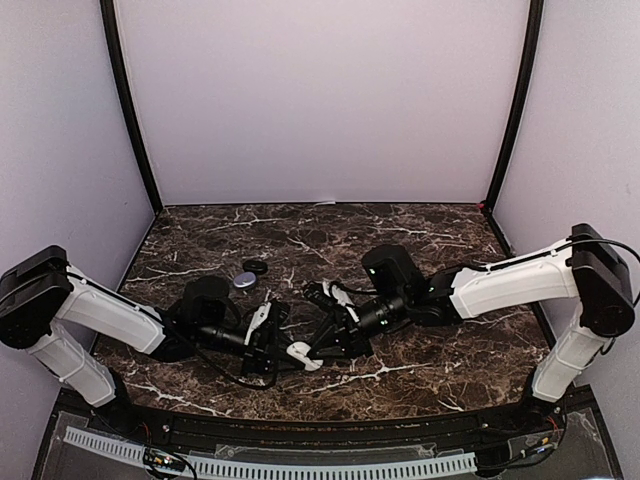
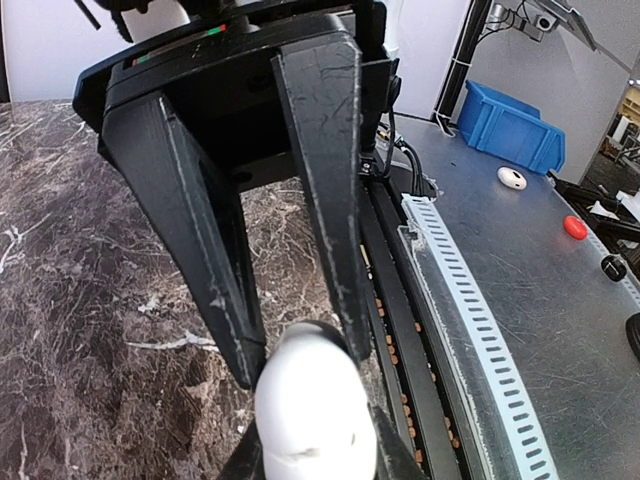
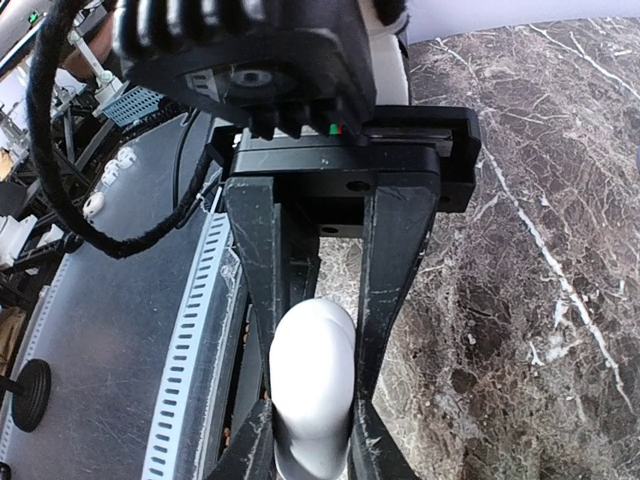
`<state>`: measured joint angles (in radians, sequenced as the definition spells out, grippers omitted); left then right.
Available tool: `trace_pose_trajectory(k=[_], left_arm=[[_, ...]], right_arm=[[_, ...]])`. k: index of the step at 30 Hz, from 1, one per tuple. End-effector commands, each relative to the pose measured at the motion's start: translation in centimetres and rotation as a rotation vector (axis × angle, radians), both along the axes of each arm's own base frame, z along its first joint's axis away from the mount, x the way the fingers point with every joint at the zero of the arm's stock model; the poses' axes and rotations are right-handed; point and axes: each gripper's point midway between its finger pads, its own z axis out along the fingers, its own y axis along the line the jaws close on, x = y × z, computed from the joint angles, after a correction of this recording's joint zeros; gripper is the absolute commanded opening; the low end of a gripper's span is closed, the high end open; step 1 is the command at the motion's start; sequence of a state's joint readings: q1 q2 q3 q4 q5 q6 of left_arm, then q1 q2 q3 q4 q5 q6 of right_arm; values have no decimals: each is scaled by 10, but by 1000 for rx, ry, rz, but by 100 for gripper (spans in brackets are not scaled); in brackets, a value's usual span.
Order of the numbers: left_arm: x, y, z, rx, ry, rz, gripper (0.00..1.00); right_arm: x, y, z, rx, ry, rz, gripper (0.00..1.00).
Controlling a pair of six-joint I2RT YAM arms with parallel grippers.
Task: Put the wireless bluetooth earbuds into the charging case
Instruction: Close the charging case with the earbuds.
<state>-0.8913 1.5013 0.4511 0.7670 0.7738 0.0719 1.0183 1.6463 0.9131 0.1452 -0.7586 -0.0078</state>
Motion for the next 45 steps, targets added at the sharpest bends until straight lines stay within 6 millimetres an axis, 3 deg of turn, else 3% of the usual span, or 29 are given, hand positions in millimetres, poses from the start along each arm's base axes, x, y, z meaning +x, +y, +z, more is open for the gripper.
trace_pose_trajectory(k=[1,13,26,37,43,45], left_arm=[[6,-6,45,-149,-143,-7,12],[13,-7,42,-135,-147,32,12],[50,-15,35,-80,2,231,12],[66,-16,30,-62,92,305,12],[67,-17,29,-50,101,301,12],[66,-18,29,-47,105,287,12]], right_arm=[[-15,5,-3,-2,32,54,20],[-20,4,-4,12,48,72,15],[-17,11,-10,-41,-34,6,9],[-17,15,-16,-80,-89,-32,9],[-18,15,-15,-69,-83,-29,11],[-17,14,-16,-74,-84,-36,21]])
